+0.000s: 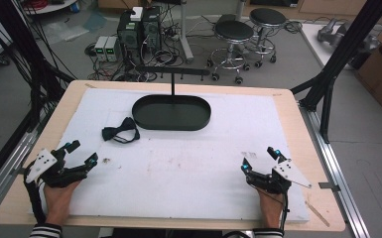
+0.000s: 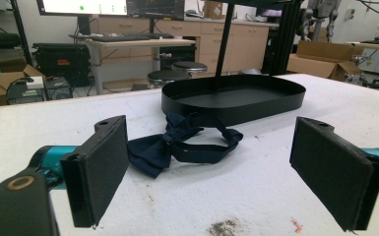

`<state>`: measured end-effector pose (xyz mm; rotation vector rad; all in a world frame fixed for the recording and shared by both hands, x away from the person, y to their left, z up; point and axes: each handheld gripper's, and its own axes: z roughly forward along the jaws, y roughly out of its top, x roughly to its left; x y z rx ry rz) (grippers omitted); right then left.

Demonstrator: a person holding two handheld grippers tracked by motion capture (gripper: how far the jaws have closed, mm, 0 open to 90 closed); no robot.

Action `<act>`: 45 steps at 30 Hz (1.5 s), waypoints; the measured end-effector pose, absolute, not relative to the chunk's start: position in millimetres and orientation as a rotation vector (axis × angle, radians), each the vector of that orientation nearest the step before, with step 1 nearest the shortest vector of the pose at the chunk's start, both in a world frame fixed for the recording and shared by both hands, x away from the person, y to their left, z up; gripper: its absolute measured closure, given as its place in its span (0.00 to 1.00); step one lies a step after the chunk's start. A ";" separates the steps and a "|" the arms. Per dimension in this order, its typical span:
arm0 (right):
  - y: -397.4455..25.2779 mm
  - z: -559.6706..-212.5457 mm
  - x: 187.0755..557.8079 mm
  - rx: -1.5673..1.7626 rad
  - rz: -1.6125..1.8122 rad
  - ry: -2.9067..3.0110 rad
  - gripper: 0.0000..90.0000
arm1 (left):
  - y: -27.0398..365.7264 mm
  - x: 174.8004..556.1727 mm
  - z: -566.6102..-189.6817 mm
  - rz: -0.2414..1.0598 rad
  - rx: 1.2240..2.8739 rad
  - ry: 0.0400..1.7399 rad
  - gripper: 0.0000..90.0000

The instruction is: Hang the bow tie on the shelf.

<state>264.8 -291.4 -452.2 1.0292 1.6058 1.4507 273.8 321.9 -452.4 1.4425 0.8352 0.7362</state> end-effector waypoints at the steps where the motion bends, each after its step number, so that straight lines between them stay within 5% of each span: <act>1: -291.4 -452.2 264.9 1.030 1.451 1.606 0.04 | 321.9 273.8 -452.4 0.736 1.443 0.836 0.17; 14: -291.1 -452.0 265.7 1.027 1.439 1.614 0.04 | 328.7 277.4 -449.9 0.720 1.425 0.893 0.17; 26: -290.1 -451.9 265.5 1.030 1.438 1.615 0.04 | 339.5 308.7 -404.2 0.600 1.444 0.934 0.17; 45: -290.2 -451.9 266.0 1.024 1.434 1.620 0.04 | 313.1 364.6 -370.1 0.564 1.803 0.954 0.20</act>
